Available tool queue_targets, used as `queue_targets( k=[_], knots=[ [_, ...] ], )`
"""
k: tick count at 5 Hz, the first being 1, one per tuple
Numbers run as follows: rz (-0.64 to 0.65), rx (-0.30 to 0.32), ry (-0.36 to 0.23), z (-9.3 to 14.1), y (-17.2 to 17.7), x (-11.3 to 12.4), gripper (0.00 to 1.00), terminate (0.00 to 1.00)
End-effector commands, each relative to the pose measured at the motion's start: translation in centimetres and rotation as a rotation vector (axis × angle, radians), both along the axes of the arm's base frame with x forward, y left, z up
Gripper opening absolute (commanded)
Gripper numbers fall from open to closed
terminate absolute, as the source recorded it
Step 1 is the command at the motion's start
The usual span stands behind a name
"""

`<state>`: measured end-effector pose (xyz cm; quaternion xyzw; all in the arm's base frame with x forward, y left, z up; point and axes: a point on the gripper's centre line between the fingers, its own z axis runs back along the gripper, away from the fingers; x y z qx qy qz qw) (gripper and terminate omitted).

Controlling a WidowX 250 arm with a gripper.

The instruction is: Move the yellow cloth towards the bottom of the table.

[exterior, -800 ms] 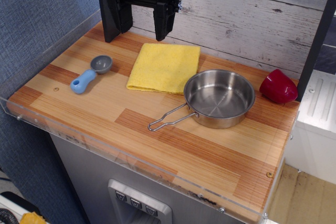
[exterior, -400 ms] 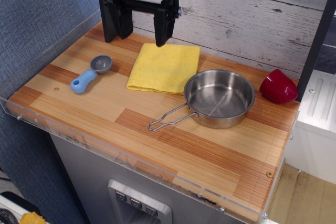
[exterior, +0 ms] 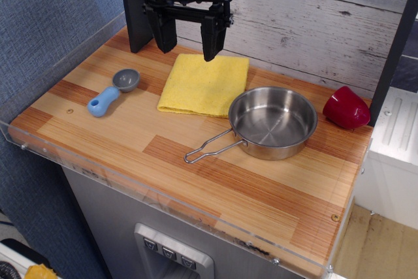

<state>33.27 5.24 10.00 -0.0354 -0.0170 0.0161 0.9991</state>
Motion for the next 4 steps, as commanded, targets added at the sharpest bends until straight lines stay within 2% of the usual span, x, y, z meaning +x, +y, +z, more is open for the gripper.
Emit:
queue_targets(
  k=[1, 2, 4],
  knots=[
    [-0.060, 0.056, -0.074, -1.1, 0.0, 4.2, 1.00, 0.00],
    [-0.083, 0.132, -0.122, -1.5, -0.2, 5.2, 1.00, 0.00],
    [-0.074, 0.166, -0.151, -2.0, -0.4, 5.0, 1.00, 0.00]
  ],
)
